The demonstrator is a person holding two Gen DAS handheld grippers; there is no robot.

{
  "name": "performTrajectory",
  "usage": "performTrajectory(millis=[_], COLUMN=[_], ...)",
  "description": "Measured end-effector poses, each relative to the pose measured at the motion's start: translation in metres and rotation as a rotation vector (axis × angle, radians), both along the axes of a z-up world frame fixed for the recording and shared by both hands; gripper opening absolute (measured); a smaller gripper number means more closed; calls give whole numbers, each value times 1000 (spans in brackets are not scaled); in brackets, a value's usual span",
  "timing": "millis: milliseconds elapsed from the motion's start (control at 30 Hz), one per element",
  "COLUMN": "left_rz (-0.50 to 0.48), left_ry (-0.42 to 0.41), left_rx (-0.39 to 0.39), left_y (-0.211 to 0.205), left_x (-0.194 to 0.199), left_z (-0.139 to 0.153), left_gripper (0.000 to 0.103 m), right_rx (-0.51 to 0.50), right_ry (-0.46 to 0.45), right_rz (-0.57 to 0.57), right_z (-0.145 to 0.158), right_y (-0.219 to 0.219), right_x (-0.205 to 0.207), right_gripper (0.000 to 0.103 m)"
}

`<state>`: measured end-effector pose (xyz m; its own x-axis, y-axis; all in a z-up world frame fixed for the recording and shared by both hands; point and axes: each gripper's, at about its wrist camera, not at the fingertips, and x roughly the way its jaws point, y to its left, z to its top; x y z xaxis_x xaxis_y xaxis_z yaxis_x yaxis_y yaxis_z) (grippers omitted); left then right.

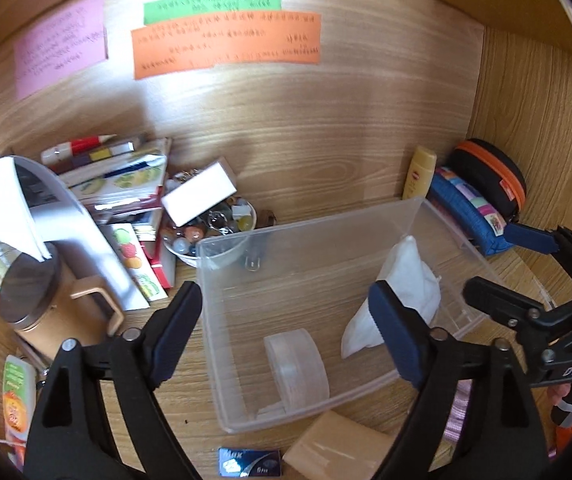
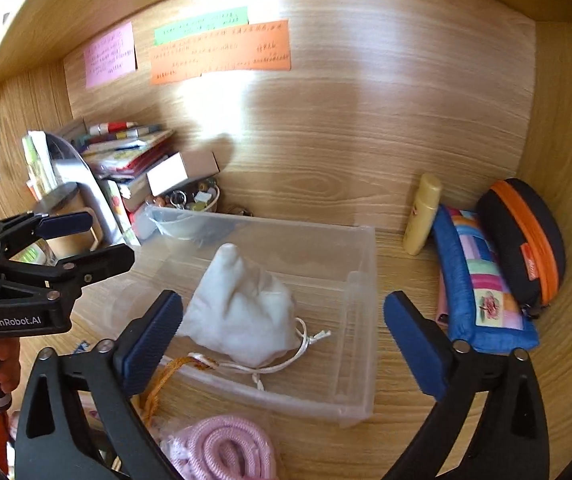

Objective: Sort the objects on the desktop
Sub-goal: 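Withdraw both grippers and move toward the pink timer and pink rope bag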

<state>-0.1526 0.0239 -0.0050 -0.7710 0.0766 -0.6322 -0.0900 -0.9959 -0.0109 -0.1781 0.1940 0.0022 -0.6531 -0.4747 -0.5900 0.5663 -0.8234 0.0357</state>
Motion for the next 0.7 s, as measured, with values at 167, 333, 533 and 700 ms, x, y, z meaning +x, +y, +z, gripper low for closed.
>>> performTrajectory(millis=[167,333,533,700], left_rz=[31,43,46,49], left_ry=[11,-10,9,11], left_rx=[26,52,23,5], left_y=[-10,-17,-14,-13], left_x=[18,33,61,81], left_z=[7,8,11,10], left_gripper=[93,93,94,94], right_rx=[-46,-45,-34,-30], right_ry=[-19,-18,-20,-47], right_rz=[-3,-17,-29,-22], right_z=[8,6,2,-6], right_y=[16,27,38,46], right_x=[15,30,49,60], right_gripper=[103,103,103,103])
